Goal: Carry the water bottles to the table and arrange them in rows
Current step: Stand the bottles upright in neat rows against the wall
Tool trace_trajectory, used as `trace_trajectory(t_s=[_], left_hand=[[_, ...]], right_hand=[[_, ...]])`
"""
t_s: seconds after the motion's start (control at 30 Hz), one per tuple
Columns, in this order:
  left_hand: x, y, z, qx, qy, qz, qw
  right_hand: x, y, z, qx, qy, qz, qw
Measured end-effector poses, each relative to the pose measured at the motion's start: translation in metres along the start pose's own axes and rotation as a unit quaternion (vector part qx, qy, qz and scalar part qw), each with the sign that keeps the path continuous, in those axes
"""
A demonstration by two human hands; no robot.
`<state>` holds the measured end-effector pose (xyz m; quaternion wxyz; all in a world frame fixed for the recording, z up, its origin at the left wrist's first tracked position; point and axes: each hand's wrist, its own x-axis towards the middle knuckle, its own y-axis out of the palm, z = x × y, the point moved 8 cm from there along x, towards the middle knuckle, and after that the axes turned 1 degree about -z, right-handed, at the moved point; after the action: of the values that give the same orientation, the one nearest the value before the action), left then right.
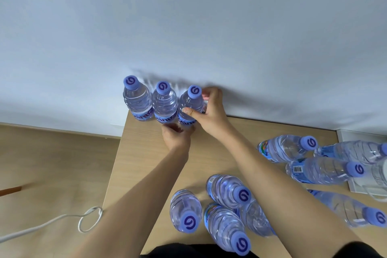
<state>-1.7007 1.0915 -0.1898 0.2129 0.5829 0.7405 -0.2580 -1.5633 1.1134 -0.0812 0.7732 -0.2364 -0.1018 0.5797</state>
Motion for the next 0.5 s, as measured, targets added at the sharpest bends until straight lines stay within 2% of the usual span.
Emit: trace_trajectory(t_s=[0.1, 0.23, 0.37, 0.5], left_hand=[[-0.006, -0.003, 0.003, 0.043, -0.033, 0.045, 0.998], [-0.022, -0.002, -0.004, 0.053, -0.047, 0.165, 0.984], [-0.049, -0.008, -0.026, 0.078, -0.001, 0.252, 0.965], [-0.076, -0.013, -0.045, 0.091, 0.047, 0.294, 0.951]], right_hand=[[-0.005, -0.004, -0.005, 0.024, 0.058, 0.027, 0.998], [-0.034, -0.017, -0.002, 0.073, 0.113, 0.089, 0.987], [-0.079, -0.036, 0.005, 0.092, 0.119, 0.158, 0.976], [-0.124, -0.045, 0.008, 0.084, 0.101, 0.219, 0.967]])
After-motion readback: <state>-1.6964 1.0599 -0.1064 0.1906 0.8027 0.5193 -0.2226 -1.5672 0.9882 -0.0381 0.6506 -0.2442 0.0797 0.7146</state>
